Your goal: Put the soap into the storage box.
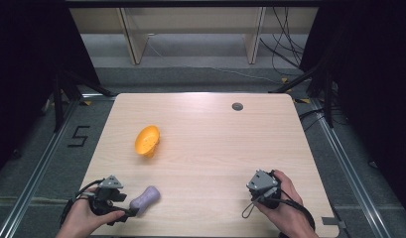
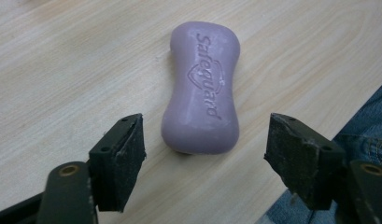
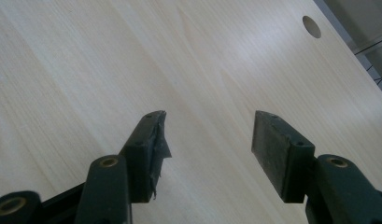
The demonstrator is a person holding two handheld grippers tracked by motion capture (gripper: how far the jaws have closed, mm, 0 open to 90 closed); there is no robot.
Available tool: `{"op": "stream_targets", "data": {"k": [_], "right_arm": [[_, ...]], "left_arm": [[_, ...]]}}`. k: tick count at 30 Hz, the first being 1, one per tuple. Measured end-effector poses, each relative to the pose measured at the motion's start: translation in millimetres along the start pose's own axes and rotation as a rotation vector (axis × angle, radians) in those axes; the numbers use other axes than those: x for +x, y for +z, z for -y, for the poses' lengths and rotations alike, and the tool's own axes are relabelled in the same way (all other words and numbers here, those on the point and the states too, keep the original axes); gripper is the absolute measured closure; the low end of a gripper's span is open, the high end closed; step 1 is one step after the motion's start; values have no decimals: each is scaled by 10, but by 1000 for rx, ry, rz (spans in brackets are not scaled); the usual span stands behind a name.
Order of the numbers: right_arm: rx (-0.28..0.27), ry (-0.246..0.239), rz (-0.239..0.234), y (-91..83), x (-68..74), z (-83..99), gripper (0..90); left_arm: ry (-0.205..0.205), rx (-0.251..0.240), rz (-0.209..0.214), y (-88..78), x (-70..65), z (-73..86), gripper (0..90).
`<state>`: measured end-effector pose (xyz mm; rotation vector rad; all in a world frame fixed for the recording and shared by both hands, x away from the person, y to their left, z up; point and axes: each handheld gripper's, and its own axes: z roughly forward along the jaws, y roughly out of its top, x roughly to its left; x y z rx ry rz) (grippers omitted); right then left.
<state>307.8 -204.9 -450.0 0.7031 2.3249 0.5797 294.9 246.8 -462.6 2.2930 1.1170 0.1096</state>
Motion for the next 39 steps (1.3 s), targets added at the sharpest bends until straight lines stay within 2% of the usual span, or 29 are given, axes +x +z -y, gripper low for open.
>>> {"op": "stream_targets", "data": {"k": [2,4,5,6,8,9,11,12,14,15,17,18,19,23,24,25,27,29,31,32,33,34,39], "right_arm": [[2,-4,-1,1,1,3,452],[-3,-19,-4,6,-3,0,452],[-5,-19,-2,7,2,-4,452],[7,-9,-3,-1,13,-8,452],[6,-9,-1,2,15,-11,452],[7,-15,-3,3,16,-10,452],[8,-24,-4,8,14,-12,451],[7,-31,-5,12,12,-15,451],[15,-24,-6,11,15,-13,451],[21,-11,-11,6,21,-16,451],[18,-21,-21,6,32,-13,451],[16,-16,-14,4,38,-14,451],[16,-16,-14,4,38,-14,451],[18,-15,-24,14,44,-18,450],[18,-22,-21,15,48,-18,450],[18,-22,-21,15,48,-18,450],[19,-25,-22,14,45,-16,449],[17,-33,-26,17,40,-18,449],[23,-19,-26,16,51,-16,448],[25,-30,-28,13,44,-18,447],[22,-33,-26,17,48,-17,447],[23,-33,-27,16,48,-18,447],[28,-28,-35,16,51,-17,446]], "left_arm": [[10,15,8,-15,-5,-14,303],[5,30,-3,-8,-23,-46,308],[16,57,-7,-20,-27,-67,321],[3,114,-22,-22,-53,-126,324],[7,122,-34,-25,-64,-149,326],[15,154,-26,-41,-75,-226,326],[10,172,-29,-42,-86,-284,326],[30,216,-58,-32,-97,-375,326],[24,223,-68,-17,-112,-405,326],[26,242,-73,8,-120,-459,326],[78,317,-82,36,-103,-538,325],[67,346,-88,76,-114,-574,324],[80,365,-99,99,-114,-608,324],[62,387,-108,183,-134,-717,323],[92,402,-115,211,-123,-753,323],[100,404,-123,242,-132,-767,323],[114,443,-114,320,-145,-804,323],[128,460,-117,373,-152,-823,323],[131,478,-116,401,-157,-835,323],[132,485,-112,420,-159,-839,323],[98,490,-106,453,-182,-835,324],[106,509,-103,487,-180,-841,324],[109,537,-103,561,-163,-847,325]]}}
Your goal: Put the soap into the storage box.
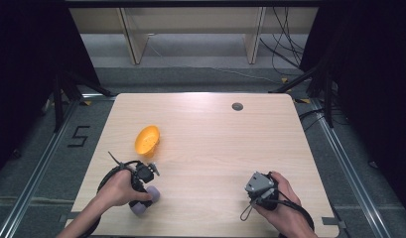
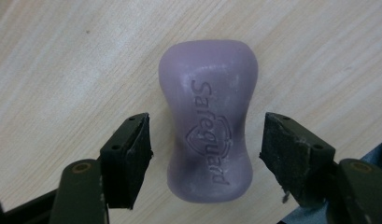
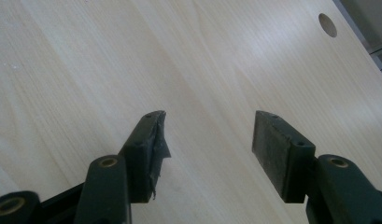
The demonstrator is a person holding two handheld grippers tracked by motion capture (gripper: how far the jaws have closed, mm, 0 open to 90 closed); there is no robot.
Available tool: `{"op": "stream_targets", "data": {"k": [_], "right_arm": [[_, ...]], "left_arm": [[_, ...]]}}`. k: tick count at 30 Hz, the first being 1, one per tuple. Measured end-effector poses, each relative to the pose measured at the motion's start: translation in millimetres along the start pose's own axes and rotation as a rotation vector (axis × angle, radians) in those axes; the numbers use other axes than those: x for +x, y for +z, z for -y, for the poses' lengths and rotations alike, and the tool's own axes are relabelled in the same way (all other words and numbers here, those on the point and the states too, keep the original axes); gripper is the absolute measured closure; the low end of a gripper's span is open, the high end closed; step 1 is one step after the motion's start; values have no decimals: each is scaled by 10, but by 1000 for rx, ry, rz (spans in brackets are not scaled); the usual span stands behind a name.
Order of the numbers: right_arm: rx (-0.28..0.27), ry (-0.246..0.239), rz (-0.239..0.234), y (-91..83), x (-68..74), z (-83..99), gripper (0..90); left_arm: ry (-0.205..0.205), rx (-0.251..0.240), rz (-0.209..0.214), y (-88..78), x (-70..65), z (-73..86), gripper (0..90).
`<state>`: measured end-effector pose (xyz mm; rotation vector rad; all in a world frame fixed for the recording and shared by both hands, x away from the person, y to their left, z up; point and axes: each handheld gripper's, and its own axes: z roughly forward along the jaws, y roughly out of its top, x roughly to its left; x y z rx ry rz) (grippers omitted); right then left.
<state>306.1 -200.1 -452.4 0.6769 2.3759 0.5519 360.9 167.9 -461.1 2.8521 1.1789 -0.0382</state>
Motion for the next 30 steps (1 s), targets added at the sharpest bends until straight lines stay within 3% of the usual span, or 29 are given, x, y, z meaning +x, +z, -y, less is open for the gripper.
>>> {"op": "stream_targets", "data": {"k": [3,4,14,15,21,30], "right_arm": [[-11,-32,4,10,-12,-4,445],[-4,-10,6,3,3,-2,445],[2,9,-1,6,18,0,444],[0,-8,1,5,12,-3,444],[7,1,-12,9,22,-2,443],[0,-13,-7,14,19,-4,443]], "left_arm": [[12,16,-1,41,-1,-20,325],[10,28,6,47,-3,-29,325],[14,38,6,135,14,-36,343],[-2,33,5,153,1,-30,349],[26,43,-4,199,-2,-27,376],[26,42,0,231,2,-18,408]]}}
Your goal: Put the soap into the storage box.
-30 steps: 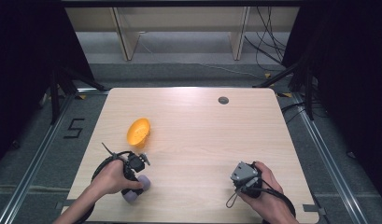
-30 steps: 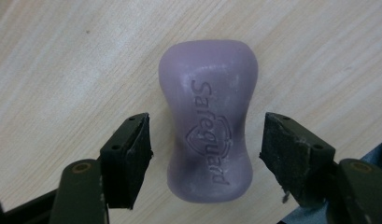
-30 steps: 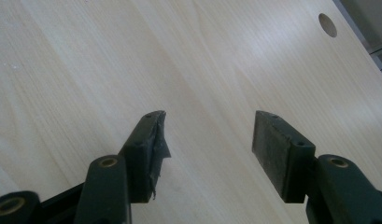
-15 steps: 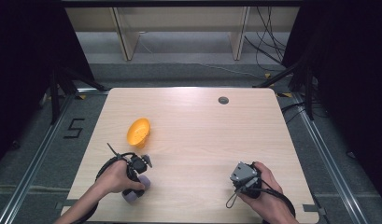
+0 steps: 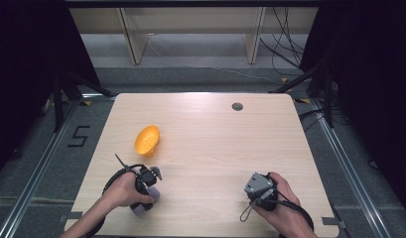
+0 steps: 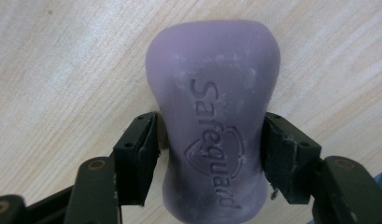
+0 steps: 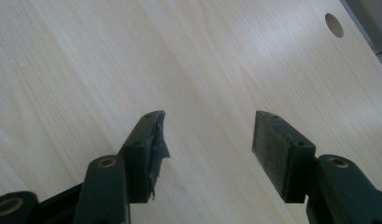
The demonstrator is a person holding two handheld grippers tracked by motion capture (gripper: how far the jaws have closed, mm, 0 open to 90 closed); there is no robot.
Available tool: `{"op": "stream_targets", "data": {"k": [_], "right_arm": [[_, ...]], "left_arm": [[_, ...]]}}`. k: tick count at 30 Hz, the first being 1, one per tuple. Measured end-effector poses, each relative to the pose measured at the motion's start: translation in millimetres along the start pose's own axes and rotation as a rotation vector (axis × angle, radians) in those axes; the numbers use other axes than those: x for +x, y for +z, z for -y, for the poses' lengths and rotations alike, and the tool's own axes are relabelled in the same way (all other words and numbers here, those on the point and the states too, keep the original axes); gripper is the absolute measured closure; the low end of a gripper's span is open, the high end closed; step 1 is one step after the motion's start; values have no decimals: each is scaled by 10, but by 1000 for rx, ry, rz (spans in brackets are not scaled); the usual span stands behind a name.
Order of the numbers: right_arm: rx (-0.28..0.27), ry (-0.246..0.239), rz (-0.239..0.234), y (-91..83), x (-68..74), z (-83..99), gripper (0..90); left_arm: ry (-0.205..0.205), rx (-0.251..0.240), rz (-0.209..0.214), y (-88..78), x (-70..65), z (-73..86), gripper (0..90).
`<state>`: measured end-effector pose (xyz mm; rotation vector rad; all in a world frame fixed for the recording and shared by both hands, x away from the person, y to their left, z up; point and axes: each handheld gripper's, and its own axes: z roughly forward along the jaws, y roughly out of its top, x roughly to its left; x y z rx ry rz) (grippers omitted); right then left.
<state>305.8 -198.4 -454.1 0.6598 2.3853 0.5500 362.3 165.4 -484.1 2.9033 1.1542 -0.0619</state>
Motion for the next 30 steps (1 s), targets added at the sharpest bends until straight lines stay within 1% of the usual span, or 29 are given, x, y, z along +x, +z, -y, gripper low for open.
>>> {"op": "stream_targets", "data": {"k": [1,2,3,4,6,7,8,9,10,11,12,14,15,16,17,18,19,20,21,22,23,26,27,28,29,30], "right_arm": [[3,11,0,-4,8,1,443],[2,10,1,-5,7,1,442],[2,8,2,-5,7,1,443],[1,3,0,-2,6,4,442],[1,0,0,-3,4,4,442],[-2,-12,-1,0,-3,2,442],[-2,-12,-1,0,-3,2,442],[-2,-10,0,-1,-3,2,442],[1,8,-1,-5,8,2,442],[1,8,-1,-5,8,2,442],[0,20,-11,-9,5,0,442],[3,23,-10,-9,7,-2,441],[9,22,-7,-11,15,-4,441],[9,22,-7,-11,15,-4,441],[9,20,-5,-10,16,-4,441],[9,23,-6,-11,15,-4,441],[7,19,-5,-10,7,-4,441],[7,19,-5,-10,7,-4,441],[6,19,-6,-10,6,-4,441],[6,19,-6,-10,7,-4,441],[3,22,-9,-7,8,-3,441],[3,19,-9,-7,6,-3,441],[2,19,-9,-7,6,-4,441],[1,14,-5,-7,4,-4,441],[3,20,-5,-6,8,-4,441],[3,19,-6,-5,7,-4,441]], "left_arm": [[-1,0,2,-4,-7,-1,425],[-1,0,2,-4,-7,-1,437],[7,23,9,-24,-4,-10,451],[6,8,3,-14,-10,-3,466],[2,6,6,-17,-16,2,471],[4,5,8,-18,-13,3,473],[4,1,8,-20,-11,7,473],[10,5,9,-29,-5,9,474],[4,0,14,-38,-3,17,478],[4,0,14,-38,-3,17,478],[-1,-23,15,-38,-1,38,480],[-2,-30,17,-43,3,52,481],[17,-45,9,-46,18,56,483],[-25,-59,24,-47,-7,74,483],[-5,-70,19,-63,8,87,484],[-13,-79,28,-74,4,102,485],[11,-112,23,-94,22,122,486],[11,-112,23,-94,22,122,486],[-24,-134,42,-99,0,151,486],[4,-152,39,-114,18,166,487],[9,-163,41,-124,19,185,488],[-5,-215,53,-132,7,240,489],[-10,-248,63,-141,11,276,489],[-10,-248,63,-141,11,276,489],[-25,-273,73,-145,8,298,490],[-28,-290,79,-152,14,320,490]]}}
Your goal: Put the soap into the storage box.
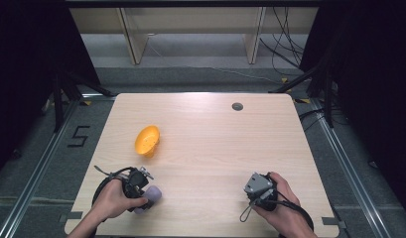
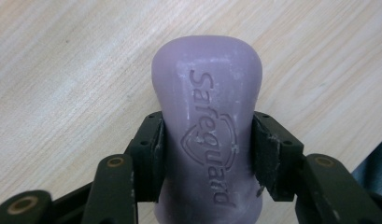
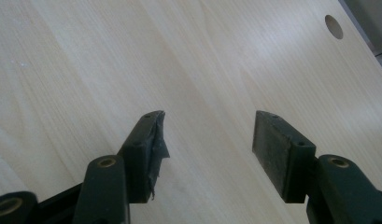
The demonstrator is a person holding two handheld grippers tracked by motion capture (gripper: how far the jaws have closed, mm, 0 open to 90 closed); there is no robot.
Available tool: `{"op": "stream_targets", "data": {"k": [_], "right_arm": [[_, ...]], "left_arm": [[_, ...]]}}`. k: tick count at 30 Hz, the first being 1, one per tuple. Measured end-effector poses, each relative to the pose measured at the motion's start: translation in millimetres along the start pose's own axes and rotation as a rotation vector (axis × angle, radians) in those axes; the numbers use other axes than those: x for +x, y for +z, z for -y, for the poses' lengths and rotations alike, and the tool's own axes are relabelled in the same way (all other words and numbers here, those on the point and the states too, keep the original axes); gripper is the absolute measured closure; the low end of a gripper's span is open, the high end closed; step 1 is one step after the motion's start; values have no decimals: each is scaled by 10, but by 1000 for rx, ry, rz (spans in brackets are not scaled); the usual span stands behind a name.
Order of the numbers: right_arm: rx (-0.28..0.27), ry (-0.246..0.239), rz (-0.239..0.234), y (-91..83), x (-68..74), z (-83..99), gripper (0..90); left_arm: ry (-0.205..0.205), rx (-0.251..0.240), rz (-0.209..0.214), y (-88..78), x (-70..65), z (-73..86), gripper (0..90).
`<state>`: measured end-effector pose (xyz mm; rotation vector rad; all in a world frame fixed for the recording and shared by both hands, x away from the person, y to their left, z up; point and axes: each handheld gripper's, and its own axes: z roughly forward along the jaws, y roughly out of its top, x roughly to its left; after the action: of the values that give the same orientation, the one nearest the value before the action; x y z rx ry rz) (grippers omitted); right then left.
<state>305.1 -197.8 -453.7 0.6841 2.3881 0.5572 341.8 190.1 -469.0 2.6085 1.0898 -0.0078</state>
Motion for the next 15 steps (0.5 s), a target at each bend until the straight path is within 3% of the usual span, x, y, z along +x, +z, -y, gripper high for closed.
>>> {"op": "stream_targets", "data": {"k": [1,2,3,7,8,9,10,11,13,15], "right_arm": [[0,0,0,0,0,0,441],[-1,-3,3,3,0,0,441],[-1,-3,3,3,0,0,441],[-1,-3,6,3,1,0,440],[-1,-5,7,2,-1,-1,441],[-1,-6,7,2,-1,-1,440],[-3,-8,9,4,-2,-1,440],[-2,-5,8,3,0,-1,440],[-3,-4,10,2,-2,-1,440],[-4,-7,16,0,-4,-1,440]], "left_arm": [[-2,-21,5,-11,8,20,490],[-54,-96,18,-11,-7,61,490],[-54,-96,18,-11,-7,61,490],[-29,-185,37,-81,58,132,490],[-66,-283,49,-94,73,163,491],[-66,-283,49,-94,73,163,491],[-96,-350,52,-94,81,180,490],[-109,-442,24,-98,87,196,491],[-100,-460,25,-116,87,203,491],[-90,-525,17,-139,82,213,491]]}}
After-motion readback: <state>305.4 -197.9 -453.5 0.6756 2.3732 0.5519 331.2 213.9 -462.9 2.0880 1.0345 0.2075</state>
